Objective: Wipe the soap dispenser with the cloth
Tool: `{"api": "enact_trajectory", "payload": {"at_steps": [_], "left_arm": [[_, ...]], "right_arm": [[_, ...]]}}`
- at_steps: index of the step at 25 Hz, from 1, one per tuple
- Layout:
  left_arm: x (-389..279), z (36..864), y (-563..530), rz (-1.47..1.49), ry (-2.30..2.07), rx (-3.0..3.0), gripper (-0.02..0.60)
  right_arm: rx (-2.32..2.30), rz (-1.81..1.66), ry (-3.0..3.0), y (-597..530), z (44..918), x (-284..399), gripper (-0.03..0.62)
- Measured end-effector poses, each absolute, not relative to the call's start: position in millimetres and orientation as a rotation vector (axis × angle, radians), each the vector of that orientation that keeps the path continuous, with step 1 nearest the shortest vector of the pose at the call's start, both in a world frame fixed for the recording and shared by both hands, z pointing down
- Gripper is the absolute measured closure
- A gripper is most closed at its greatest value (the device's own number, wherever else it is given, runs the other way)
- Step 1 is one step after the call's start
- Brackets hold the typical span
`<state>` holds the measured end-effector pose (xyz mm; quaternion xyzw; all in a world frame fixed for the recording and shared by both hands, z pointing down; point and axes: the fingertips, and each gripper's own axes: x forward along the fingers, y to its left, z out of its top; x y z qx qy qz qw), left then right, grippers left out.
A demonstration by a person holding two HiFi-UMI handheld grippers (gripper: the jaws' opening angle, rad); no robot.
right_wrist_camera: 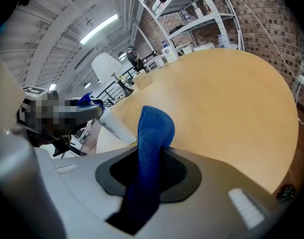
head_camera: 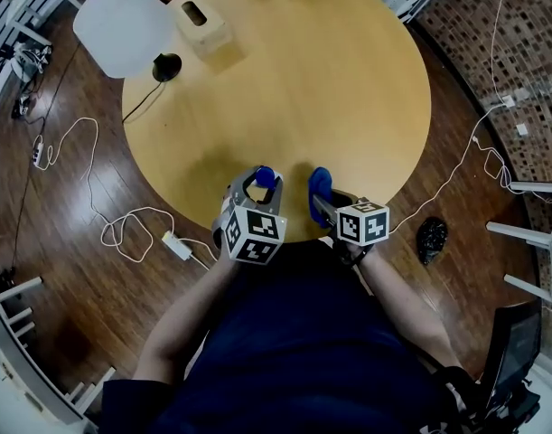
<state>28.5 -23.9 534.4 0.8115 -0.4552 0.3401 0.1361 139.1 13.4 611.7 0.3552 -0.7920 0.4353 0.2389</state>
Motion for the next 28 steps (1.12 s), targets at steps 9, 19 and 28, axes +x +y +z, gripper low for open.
{"api": "enact_trajectory", "payload": {"at_steps": [9,19,28], "left_arm": [[-13,519,-32,0.423,-1.402,2.131,0.442],[-71,529,-6,0.109,-1.341,1.931,0.440],[-101,544,-4,-0.013,-1.309,1.852,0.442]], "right_arm": [[0.952,1.176,-2.236,1,593,125,0.491],[0.622,0.914,-2.467,-1,537,-2,0.491],[0.693,0.895,-2.282,0,605,7,0.491]]}}
